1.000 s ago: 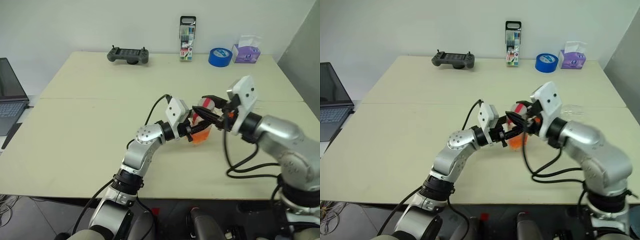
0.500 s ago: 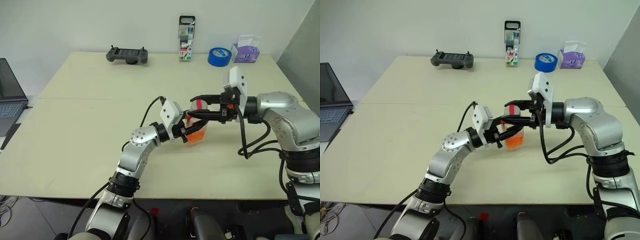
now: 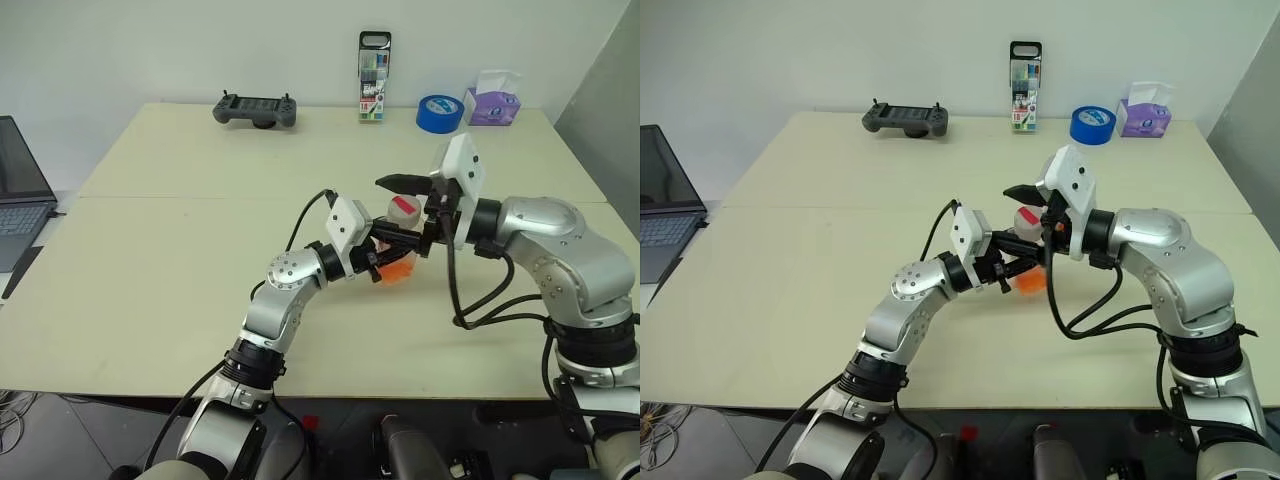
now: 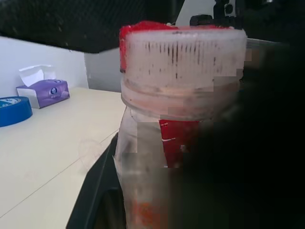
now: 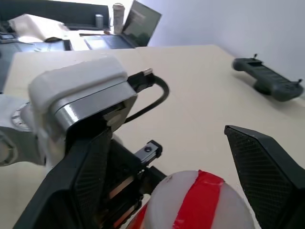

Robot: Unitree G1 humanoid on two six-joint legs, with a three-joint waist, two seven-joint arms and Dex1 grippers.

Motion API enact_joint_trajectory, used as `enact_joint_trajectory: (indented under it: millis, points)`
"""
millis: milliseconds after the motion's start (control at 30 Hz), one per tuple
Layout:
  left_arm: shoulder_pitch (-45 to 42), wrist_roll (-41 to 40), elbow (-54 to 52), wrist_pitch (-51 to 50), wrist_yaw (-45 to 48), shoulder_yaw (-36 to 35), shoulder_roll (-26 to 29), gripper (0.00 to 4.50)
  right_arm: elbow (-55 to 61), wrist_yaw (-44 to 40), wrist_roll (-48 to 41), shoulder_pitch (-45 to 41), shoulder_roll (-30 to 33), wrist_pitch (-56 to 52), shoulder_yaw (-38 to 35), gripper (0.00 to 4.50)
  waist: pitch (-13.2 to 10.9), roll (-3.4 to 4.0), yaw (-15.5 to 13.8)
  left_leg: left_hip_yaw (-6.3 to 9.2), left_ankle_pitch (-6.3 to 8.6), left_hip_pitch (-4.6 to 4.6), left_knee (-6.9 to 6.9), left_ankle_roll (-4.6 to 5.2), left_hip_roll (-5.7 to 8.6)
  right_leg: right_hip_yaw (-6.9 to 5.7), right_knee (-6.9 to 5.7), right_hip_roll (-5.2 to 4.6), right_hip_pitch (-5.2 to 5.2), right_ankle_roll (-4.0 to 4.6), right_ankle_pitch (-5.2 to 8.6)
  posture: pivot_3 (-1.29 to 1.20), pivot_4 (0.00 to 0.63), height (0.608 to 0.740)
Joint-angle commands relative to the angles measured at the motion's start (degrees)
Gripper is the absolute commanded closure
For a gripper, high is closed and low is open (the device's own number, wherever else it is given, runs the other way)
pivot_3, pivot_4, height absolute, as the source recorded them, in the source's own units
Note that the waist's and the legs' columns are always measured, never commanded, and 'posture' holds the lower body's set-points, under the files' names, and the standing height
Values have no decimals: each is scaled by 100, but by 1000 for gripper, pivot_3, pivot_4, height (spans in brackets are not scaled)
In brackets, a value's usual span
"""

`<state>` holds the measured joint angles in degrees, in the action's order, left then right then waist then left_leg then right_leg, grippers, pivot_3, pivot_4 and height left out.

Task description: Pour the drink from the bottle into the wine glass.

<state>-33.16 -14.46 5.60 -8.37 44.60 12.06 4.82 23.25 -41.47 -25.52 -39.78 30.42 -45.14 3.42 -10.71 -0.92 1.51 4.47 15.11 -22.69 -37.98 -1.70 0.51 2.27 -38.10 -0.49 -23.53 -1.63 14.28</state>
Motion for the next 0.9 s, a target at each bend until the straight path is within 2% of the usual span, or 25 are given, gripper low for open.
enact_joint_trajectory:
  millis: [33, 300, 600, 900]
  points:
    - [-194, -37, -9, 93, 70, 65, -99, 2722, 532, 563, 77, 34, -105, -174, -139, 489, 0, 0, -2, -1, 0, 0, 0, 0, 1, 1, 0, 0, 0, 0, 0, 0, 150, 740]
    - [-237, -38, 102, 112, 151, 60, -130, 2722, 889, 1734, 342, 103, -437, -797, -135, 489, 0, 1, 4, -2, 0, 0, 1, 0, 1, 2, 0, 0, 0, 0, 0, 0, 150, 740]
    - [-229, -61, 116, 118, 172, 78, -138, 2722, 1022, 1941, 298, 363, -300, -1189, -265, 489, 0, 0, 11, -5, 0, 0, 1, 0, 2, 4, 1, 1, 0, 0, 0, 0, 150, 740]
    - [-221, -53, 123, 126, 162, 73, -118, 2722, 1140, 2121, 135, 585, -229, -1349, -827, 489, 0, 1, 12, -6, 0, 0, 1, 1, 1, 5, 0, 3, 0, 0, 0, 0, 150, 740]
